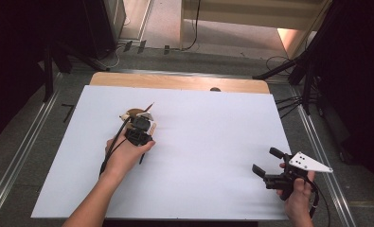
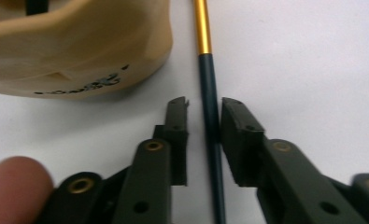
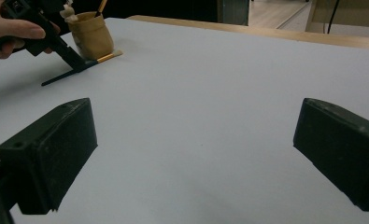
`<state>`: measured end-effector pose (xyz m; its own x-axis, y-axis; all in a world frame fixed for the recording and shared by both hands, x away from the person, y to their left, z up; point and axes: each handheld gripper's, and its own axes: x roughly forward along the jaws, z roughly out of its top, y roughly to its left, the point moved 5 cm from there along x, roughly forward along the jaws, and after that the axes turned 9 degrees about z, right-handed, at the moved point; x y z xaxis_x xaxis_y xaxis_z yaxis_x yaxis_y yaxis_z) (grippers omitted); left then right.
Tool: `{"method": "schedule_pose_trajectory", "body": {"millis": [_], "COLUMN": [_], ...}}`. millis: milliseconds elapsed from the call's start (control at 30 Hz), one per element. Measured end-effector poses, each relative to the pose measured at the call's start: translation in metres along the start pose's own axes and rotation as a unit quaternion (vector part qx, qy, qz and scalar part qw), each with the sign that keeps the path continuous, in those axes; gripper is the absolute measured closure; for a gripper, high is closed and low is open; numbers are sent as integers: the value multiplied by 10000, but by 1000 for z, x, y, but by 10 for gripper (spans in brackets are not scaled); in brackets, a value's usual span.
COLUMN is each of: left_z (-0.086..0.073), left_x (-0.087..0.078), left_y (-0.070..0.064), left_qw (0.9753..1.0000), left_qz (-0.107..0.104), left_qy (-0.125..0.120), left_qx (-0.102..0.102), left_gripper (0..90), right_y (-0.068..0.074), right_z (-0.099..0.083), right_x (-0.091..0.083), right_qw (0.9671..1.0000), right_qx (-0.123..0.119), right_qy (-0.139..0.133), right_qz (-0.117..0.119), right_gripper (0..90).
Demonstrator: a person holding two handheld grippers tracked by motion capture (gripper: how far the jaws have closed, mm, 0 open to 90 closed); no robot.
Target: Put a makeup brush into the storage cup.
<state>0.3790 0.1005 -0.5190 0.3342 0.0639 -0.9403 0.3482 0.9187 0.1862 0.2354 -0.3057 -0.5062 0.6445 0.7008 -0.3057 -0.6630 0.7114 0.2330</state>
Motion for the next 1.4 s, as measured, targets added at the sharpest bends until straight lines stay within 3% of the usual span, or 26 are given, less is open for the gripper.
{"method": "schedule_pose_trajectory", "body": {"millis": [100, 167, 767, 1000, 1167, 1400], "left_z": [-2, -3, -4, -3, -1, 0], "left_x": [-1, -1, -2, -7, -16, -28], "left_y": [-3, -4, 0, -2, 1, 5], "left_qw": [9999, 9996, 9991, 9976, 9956, 9902], "left_qz": [1, 34, -197, -416, -587, -766], "left_qy": [-22, -50, -128, -393, -679, -1153], "left_qx": [141, 288, 366, 395, 280, 199], "left_gripper": [836, 848, 850, 850, 851, 850], "right_y": [0, 0, 0, -1, 0, 0], "right_z": [0, 0, -1, -2, -2, -2], "right_x": [1, 1, 1, 1, 1, 2], "right_qw": [10000, 10000, 10000, 10000, 10000, 10000], "right_qx": [12, 1, 26, 30, 20, 23], "right_qy": [4, 19, 36, 34, 34, 44], "right_qz": [1, 3, -3, -6, -4, -3], "right_gripper": [0, 0, 0, 0, 0, 0]}}
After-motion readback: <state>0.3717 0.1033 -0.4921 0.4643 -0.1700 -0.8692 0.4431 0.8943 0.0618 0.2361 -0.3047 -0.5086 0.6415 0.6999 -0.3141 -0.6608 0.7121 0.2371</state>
